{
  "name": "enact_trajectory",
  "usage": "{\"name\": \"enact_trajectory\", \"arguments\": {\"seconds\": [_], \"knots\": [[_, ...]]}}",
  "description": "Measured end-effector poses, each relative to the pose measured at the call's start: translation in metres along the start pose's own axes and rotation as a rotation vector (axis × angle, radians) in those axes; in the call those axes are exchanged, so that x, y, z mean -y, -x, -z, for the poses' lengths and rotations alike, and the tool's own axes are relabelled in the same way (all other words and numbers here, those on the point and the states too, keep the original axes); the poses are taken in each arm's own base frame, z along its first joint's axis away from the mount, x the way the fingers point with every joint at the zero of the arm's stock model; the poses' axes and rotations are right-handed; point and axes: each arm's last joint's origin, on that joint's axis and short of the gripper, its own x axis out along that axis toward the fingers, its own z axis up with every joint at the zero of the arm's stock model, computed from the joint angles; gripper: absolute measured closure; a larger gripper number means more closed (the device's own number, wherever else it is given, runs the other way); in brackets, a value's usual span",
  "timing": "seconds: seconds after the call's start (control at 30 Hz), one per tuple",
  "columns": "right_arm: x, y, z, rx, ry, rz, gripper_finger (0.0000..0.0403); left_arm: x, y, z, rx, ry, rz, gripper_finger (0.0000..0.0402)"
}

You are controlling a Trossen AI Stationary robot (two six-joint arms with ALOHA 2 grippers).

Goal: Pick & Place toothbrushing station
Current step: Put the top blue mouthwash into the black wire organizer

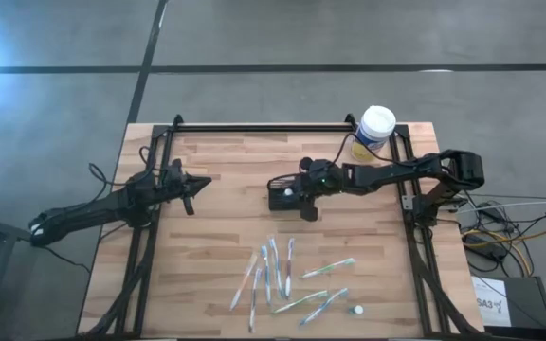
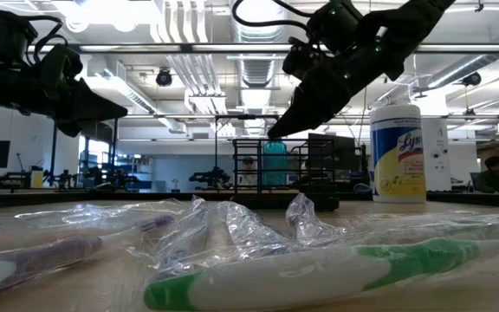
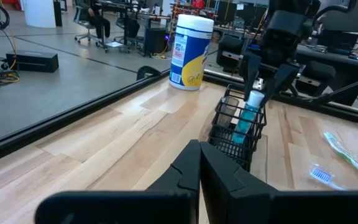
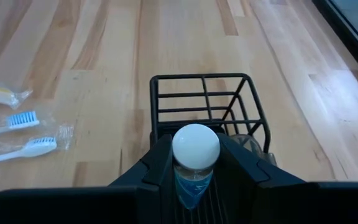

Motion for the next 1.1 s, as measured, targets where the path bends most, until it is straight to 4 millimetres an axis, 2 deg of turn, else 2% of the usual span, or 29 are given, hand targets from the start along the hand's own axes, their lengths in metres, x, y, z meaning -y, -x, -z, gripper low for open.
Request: {"name": "enact_trajectory", "arguments": {"seconds": [0.23,0.47,0.7,1.1], "knots": [[0.001,-0.003,0.003,-0.010,-0.004,-0.016,0.0312,0.000,0.000,0.000,0.000,0.000,0.000,0.0394],[0.002,-0.017,0.010,-0.017,-0.012,-0.053,0.0310,0.000,0.000,0.000,-0.002,0.000,0.000,0.0394],[0.002,-0.015,0.008,-0.012,-0.012,-0.048,0.0308,0.000,0.000,0.000,-0.005,0.000,-0.001,0.0394],[0.004,-0.012,0.005,0.007,-0.032,-0.031,0.0252,0.000,0.000,0.000,-0.006,0.000,0.002,0.0394]]}}
